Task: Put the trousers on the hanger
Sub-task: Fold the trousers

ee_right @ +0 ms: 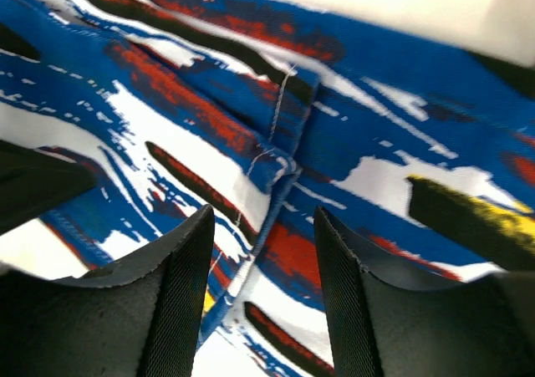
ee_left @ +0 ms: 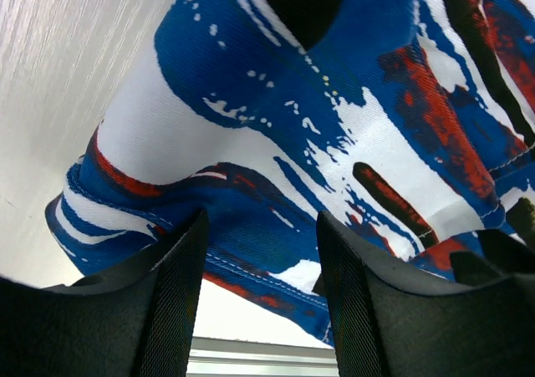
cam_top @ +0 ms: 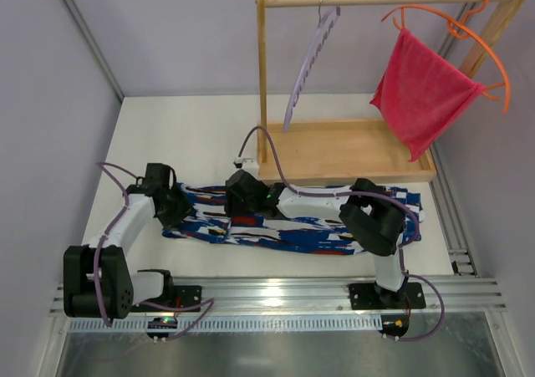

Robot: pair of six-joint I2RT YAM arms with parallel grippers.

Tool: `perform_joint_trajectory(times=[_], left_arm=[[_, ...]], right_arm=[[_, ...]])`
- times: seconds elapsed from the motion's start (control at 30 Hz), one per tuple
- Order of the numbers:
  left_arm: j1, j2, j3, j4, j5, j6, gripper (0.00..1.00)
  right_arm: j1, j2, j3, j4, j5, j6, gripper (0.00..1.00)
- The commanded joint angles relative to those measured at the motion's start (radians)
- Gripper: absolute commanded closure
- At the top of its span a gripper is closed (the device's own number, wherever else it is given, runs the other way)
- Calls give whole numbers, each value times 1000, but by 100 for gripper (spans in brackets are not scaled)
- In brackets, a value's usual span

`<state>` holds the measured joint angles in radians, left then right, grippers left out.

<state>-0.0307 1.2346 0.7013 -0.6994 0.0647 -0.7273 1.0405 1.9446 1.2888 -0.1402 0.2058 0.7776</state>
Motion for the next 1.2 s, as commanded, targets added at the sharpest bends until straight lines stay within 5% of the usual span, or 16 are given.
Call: perform_joint_trajectory(times=[0.0,0.53,0.77,0.93,1.17], left_arm=[[5,-1,-20,47,-9,-84,45],[3,-8,165,-58,-164,-52,41],[17,2,224,-80,-252,-4,39],[26,26,224,-71,-262,5,39],[55,74,184,-48,-264,-9,39]], right_arm=[[9,5,-38,116,-34,77,45],[9,53,36,100,29,-49,57],[9,73,69,120,30,-115,70],[9,42,72,100,69,-146,94],[10,0,81,119,125,-204,95]])
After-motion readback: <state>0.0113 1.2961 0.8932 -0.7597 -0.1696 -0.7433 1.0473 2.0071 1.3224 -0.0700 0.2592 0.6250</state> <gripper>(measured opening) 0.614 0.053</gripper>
